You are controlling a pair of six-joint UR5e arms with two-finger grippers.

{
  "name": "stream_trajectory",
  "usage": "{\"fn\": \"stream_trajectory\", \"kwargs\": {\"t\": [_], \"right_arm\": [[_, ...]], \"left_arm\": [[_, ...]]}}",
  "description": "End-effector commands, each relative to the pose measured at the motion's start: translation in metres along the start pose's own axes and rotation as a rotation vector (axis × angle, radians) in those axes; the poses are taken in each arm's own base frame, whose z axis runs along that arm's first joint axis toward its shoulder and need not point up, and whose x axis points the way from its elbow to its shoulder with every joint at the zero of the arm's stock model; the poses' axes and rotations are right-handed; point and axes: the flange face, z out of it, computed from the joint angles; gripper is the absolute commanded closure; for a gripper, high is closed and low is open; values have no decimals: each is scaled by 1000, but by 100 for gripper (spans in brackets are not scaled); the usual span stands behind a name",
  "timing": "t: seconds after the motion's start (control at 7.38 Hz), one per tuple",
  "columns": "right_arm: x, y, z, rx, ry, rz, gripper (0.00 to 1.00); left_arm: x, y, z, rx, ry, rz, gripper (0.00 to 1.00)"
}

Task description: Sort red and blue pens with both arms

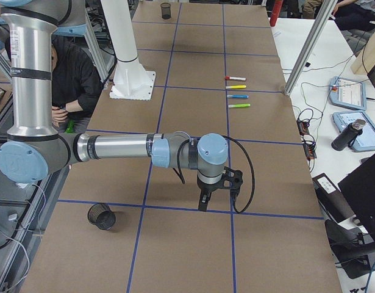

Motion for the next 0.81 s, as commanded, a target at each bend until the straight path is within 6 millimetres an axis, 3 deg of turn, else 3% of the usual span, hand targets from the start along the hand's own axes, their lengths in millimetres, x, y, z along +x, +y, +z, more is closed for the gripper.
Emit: {"fn": "stream_trajectory", "kwargs": {"t": [0.0, 0.68], "right_arm": [[-1, 0, -1, 1, -1, 0, 0], [-7, -2, -5, 8, -10, -10, 0]], "left_arm": [[0, 0, 0, 0, 2, 0, 0], [0, 1, 1, -3, 1, -2, 0]]}}
